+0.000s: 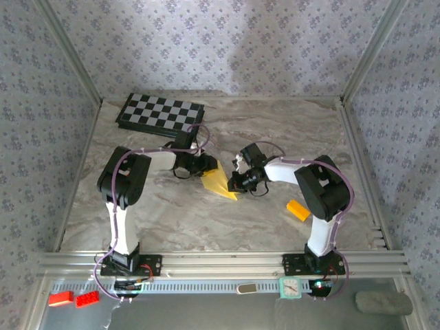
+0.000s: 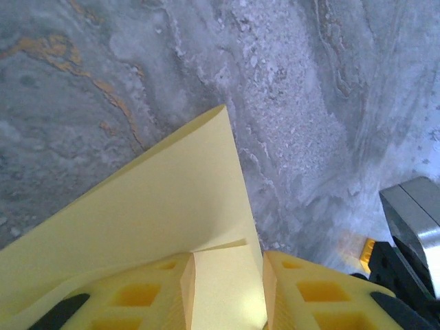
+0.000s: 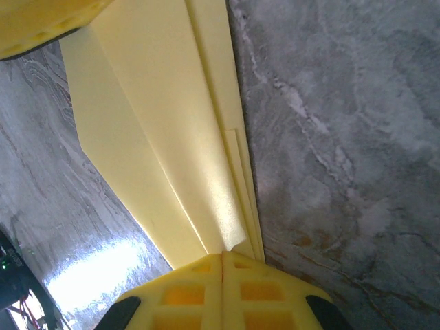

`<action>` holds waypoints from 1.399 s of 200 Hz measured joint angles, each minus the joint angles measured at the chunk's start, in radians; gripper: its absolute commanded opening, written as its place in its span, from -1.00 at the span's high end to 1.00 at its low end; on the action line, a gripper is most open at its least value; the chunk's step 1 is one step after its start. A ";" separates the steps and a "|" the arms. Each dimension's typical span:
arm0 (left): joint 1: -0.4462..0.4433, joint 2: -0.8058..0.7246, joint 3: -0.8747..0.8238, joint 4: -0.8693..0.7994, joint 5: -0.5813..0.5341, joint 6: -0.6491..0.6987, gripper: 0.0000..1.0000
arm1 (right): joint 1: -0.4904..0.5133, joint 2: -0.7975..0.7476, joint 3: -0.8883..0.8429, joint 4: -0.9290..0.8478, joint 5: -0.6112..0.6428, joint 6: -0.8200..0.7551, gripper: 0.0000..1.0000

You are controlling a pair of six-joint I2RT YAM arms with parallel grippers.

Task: Fold a paper plane with a square sheet of paper (pick it up from the middle)
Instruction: Fourth fold the wing at the center of the table, then pick up the paper from the center of the table.

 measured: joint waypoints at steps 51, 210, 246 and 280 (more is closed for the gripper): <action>0.029 0.016 0.001 0.015 0.074 0.034 0.29 | 0.000 -0.001 -0.002 0.001 0.000 -0.004 0.95; 0.157 -0.123 0.010 -0.038 -0.094 0.109 0.08 | -0.005 -0.012 0.006 -0.009 0.005 0.010 0.75; 0.151 -0.296 -0.068 -0.032 -0.142 0.048 -0.08 | -0.006 -0.059 0.037 0.001 0.019 0.043 0.45; 0.143 -0.393 -0.163 -0.031 -0.178 -0.027 -0.35 | -0.009 -0.113 0.068 0.037 0.028 0.036 0.33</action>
